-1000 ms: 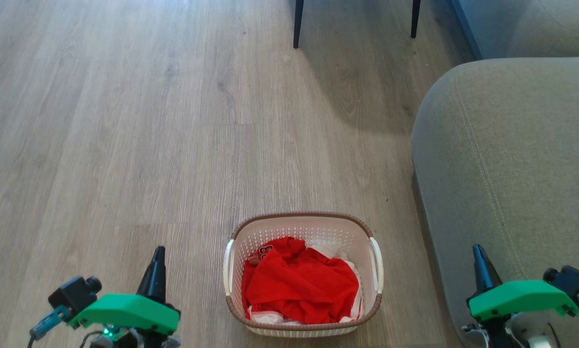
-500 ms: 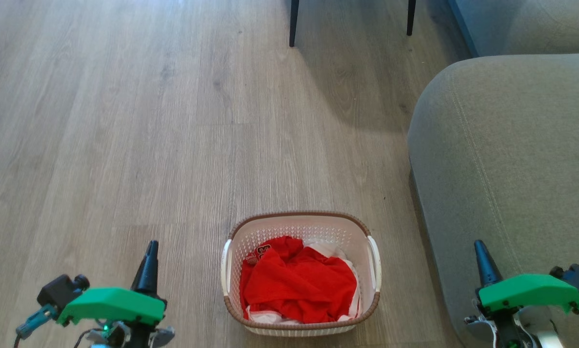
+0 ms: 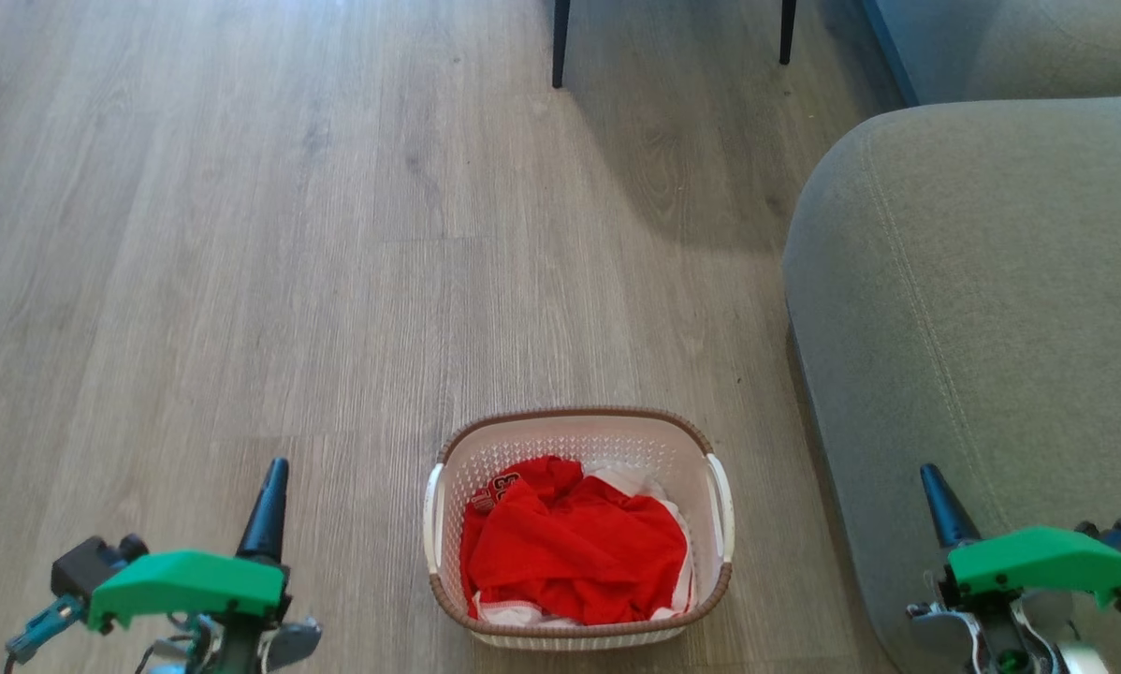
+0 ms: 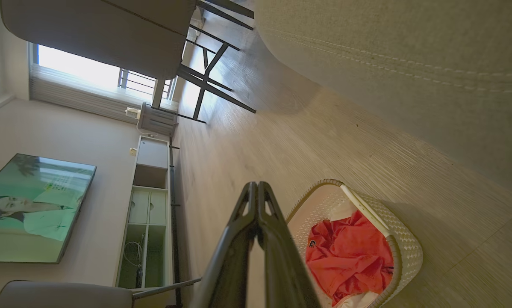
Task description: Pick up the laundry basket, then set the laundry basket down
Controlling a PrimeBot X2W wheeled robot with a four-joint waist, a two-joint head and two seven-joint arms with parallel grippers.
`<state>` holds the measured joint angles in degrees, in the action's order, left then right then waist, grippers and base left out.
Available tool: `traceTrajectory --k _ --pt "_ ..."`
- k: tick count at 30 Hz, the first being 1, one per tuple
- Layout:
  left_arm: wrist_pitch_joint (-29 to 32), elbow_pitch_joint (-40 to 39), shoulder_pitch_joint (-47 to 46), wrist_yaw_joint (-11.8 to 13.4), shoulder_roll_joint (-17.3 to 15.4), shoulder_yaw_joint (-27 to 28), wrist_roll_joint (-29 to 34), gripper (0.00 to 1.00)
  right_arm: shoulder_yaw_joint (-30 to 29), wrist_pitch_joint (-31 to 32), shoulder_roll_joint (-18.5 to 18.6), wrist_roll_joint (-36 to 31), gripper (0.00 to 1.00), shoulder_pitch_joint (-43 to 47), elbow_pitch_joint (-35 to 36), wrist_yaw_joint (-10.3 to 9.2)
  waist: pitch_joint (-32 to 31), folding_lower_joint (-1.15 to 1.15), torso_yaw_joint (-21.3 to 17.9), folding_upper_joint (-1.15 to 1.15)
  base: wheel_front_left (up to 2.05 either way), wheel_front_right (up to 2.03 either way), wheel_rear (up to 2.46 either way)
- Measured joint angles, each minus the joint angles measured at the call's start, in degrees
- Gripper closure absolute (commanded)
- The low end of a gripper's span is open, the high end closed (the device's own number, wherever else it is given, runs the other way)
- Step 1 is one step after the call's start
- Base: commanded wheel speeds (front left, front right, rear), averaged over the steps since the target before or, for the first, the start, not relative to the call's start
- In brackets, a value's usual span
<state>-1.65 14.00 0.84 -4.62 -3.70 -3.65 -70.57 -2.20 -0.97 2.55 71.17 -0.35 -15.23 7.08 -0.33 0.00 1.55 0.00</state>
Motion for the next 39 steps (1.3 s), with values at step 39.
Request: traceTrajectory --k 39 --pt "6.20 1.65 -3.77 -2.48 0.05 6.10 -22.92 1.00 -3.91 6.04 0.03 21.62 1.00 -2.41 -0.55 0.00 0.51 0.00 -1.56 0.00 0.00 0.00 0.00"
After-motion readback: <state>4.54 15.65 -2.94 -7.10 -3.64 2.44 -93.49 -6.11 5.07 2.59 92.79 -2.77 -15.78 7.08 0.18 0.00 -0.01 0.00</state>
